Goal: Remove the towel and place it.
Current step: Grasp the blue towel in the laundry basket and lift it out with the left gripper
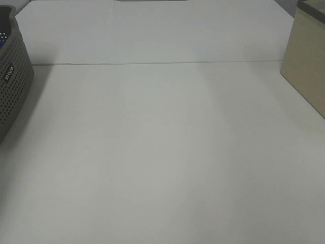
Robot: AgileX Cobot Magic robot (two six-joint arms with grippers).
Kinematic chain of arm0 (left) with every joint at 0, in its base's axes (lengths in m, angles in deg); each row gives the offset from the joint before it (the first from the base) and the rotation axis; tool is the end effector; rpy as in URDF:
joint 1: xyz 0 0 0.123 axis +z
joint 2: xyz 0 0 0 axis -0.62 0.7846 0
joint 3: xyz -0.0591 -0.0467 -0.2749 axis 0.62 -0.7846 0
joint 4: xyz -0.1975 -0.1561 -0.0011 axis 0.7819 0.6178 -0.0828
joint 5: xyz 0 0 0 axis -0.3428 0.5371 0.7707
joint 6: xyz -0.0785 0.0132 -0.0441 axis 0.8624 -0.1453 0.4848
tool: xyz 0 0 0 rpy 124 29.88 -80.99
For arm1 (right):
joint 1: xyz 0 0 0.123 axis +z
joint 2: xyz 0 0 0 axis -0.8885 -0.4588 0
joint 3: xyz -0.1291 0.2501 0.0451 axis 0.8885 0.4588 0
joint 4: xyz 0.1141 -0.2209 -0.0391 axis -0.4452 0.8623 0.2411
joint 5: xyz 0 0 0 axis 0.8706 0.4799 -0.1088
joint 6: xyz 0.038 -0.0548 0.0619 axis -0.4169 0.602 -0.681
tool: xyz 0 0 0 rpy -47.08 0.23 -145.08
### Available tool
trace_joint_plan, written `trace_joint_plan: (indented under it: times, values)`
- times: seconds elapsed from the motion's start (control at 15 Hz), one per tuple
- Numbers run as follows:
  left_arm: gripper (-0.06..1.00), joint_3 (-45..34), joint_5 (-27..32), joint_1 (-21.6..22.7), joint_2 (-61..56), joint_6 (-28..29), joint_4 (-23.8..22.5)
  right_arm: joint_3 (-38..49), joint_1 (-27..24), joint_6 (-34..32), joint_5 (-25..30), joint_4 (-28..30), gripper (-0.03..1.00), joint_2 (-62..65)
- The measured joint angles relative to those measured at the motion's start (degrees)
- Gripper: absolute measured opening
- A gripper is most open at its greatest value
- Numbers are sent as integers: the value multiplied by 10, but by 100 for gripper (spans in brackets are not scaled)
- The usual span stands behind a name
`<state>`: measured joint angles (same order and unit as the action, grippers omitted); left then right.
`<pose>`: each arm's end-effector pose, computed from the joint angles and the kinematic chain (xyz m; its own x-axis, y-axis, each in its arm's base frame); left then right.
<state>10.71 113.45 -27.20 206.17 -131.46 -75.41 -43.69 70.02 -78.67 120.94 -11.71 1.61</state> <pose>0.4405 0.1189 0.1884 -0.3904 0.8709 0.2986 0.9018 0.2965 0.3144 -0.0042 0.0071 0.2610 -0.5283 -0.0701 -0.8461 -0.1974 0.9794 0.0421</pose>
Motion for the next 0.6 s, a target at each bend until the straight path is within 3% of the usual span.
trace_joint_plan:
  times: [0.6]
  values:
    - [0,0,7,-20,-50,73,-5,0,0,0,0,0,78,0]
